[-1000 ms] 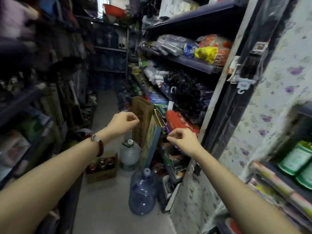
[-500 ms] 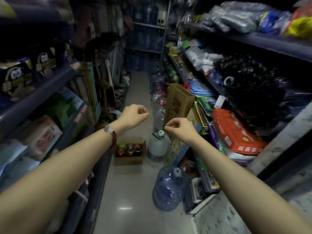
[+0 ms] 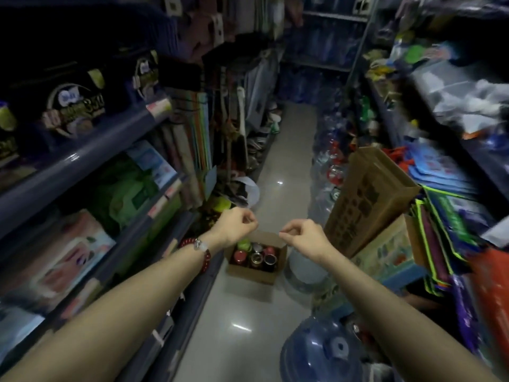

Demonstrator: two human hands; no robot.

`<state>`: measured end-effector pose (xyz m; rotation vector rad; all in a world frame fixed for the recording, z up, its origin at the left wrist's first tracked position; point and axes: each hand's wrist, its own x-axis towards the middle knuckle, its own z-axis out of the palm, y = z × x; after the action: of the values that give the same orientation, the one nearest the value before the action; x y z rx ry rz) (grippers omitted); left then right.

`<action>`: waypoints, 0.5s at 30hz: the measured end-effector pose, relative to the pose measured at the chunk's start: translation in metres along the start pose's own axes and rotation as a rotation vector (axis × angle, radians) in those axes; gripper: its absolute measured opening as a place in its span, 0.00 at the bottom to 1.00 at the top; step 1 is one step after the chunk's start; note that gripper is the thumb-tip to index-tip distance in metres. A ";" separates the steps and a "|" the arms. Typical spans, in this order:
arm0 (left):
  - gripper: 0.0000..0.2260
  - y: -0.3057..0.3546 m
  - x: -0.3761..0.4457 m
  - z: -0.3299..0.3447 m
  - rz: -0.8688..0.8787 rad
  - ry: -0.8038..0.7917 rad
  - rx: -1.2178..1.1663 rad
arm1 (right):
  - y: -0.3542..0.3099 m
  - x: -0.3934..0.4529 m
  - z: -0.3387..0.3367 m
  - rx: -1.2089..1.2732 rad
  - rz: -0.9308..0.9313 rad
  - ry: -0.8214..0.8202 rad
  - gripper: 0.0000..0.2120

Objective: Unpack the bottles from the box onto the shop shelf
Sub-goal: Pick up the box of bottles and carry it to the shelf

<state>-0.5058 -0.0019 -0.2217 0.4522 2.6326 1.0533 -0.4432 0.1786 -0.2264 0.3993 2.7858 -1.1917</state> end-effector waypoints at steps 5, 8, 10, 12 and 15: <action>0.09 -0.023 0.065 0.001 -0.084 -0.003 -0.019 | 0.006 0.075 0.013 0.031 0.014 -0.081 0.10; 0.10 -0.041 0.109 0.002 -0.109 -0.014 -0.044 | 0.010 0.118 0.020 0.029 0.041 -0.113 0.13; 0.10 -0.053 0.142 0.004 -0.111 -0.029 -0.036 | 0.014 0.150 0.025 0.051 0.059 -0.114 0.13; 0.10 -0.063 0.180 0.007 -0.105 -0.047 -0.029 | 0.020 0.183 0.031 0.069 0.083 -0.108 0.12; 0.09 -0.071 0.241 0.014 -0.104 -0.083 -0.048 | 0.034 0.235 0.038 0.056 0.126 -0.067 0.09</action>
<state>-0.7341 0.0499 -0.3134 0.3368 2.5236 1.0396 -0.6607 0.2216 -0.3187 0.5214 2.6330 -1.2337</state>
